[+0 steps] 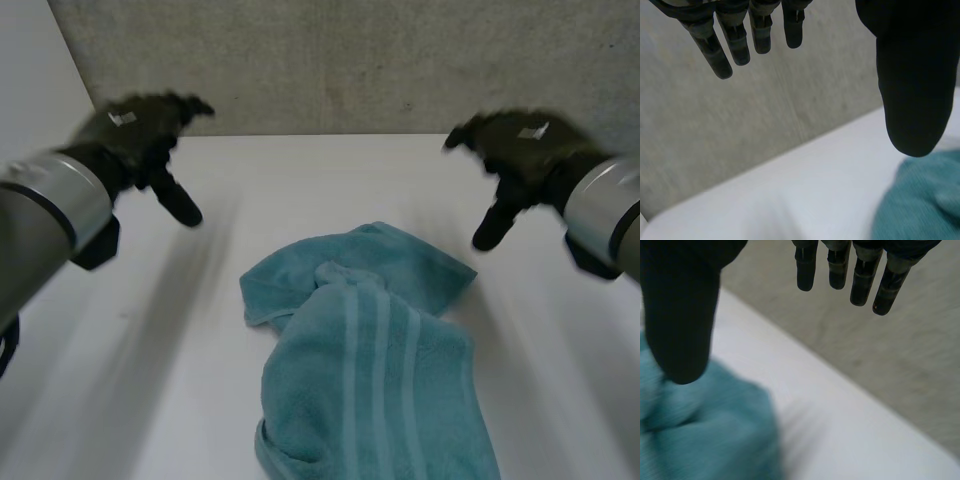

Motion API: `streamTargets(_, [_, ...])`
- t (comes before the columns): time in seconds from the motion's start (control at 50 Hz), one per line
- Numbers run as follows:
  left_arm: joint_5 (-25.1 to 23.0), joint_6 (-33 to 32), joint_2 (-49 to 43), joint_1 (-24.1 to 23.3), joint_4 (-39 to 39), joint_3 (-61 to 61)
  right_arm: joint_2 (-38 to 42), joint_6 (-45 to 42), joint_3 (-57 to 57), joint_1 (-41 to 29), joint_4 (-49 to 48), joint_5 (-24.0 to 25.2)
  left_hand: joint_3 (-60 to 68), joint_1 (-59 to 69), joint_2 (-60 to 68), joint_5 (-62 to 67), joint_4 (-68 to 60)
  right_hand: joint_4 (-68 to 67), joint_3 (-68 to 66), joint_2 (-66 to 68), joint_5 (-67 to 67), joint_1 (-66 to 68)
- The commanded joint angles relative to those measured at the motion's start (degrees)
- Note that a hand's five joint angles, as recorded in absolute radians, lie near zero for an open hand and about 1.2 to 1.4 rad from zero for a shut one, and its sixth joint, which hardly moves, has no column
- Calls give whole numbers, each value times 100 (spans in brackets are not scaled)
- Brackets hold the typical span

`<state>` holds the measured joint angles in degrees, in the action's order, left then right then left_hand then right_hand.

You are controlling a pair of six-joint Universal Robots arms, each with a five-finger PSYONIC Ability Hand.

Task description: Fold the laundry

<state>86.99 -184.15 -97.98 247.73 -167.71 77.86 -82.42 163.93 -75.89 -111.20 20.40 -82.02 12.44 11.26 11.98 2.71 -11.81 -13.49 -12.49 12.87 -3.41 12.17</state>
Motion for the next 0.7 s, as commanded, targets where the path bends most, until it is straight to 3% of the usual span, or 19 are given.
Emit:
streamTargets(0.02, [-24, -297, -1107, -251, -24, 361, 463, 375, -391, -280, 281, 300, 63, 182, 109, 36, -126, 349, 249, -287, 341, -217])
streamTargets(0.2, [-15, -244, -2172, -454, -814, 484, 1156, 1456, -971, -306, -536, 345, 114, 232, 159, 87, -177, 349, 249, -287, 341, -217])
streamTargets(0.32, [38, -262, -2454, -551, -1246, 476, 1580, 1668, -1104, -359, -695, 336, 467, 585, 513, 440, -530, -80, -180, 142, -88, 212])
streamTargets(0.36, [29, -271, -2585, -551, -1666, 467, 1746, 1686, -1121, -411, -792, 318, 1637, 1755, 1683, 1610, -1700, -882, -982, 944, -890, 1014])
streamTargets(0.38, [29, -271, -2586, -551, -1668, 467, 1747, 1686, -1121, -412, -792, 318, 1644, 1763, 1690, 1618, -1707, -887, -987, 949, -895, 1019])
streamTargets(0.42, [11, -288, -2639, -560, -1853, 467, 1782, 1686, -1104, -429, -967, 274, 2267, 2385, 2312, 2240, -2330, -2727, -2827, 2789, -2735, 2859])
streamTargets(0.44, [3, -306, -2700, -560, -2009, 450, 1782, 1686, -1104, -429, -968, 274, 2600, 2718, 2646, 2573, -2663, -2737, -2838, 2799, -2745, 2869])
streamTargets(0.46, [2, -306, -2787, -560, -2141, 406, 1782, 1686, -1069, -421, -1107, 266, 2886, 3005, 2932, 2859, -2949, -4203, -4303, 4265, -4211, 4335])
streamTargets(0.48, [2, -306, -2788, -560, -2143, 406, 1782, 1686, -1069, -420, -1108, 265, 2889, 3008, 2935, 2862, -2952, -4218, -4318, 4279, -4226, 4350])
streamTargets(0.5, [-6, -315, -2866, -560, -2230, 353, 1773, 1686, -1025, -420, -1282, 257, 3922, 4040, 3967, 3895, -3985, -5983, -6083, 6045, -5991, 6115])
streamTargets(0.52, [-24, -315, -2937, -560, -2300, 275, 1712, 1677, -990, -403, -1476, 231, 5264, 5383, 5310, 5237, -5327, -6644, -6745, 6706, -6652, 6776])
streamTargets(0.54, [-24, -315, -2938, -560, -2301, 274, 1711, 1677, -989, -403, -1478, 230, 5278, 5396, 5323, 5251, -5341, -6651, -6751, 6713, -6659, 6783])
streamTargets(0.56, [-24, -323, -2990, -568, -2318, 178, 1677, 1633, -894, -394, -1686, 195, 6710, 6828, 6756, 6683, -6773, -6651, -6751, 6713, -6659, 6783])
streamTargets(0.7, [46, -438, -2841, -560, -2415, -614, 1439, 1000, 417, -341, -1970, -130, 6756, 6874, 6802, 6729, -6819, -6651, -6751, 6713, -6659, 6783])
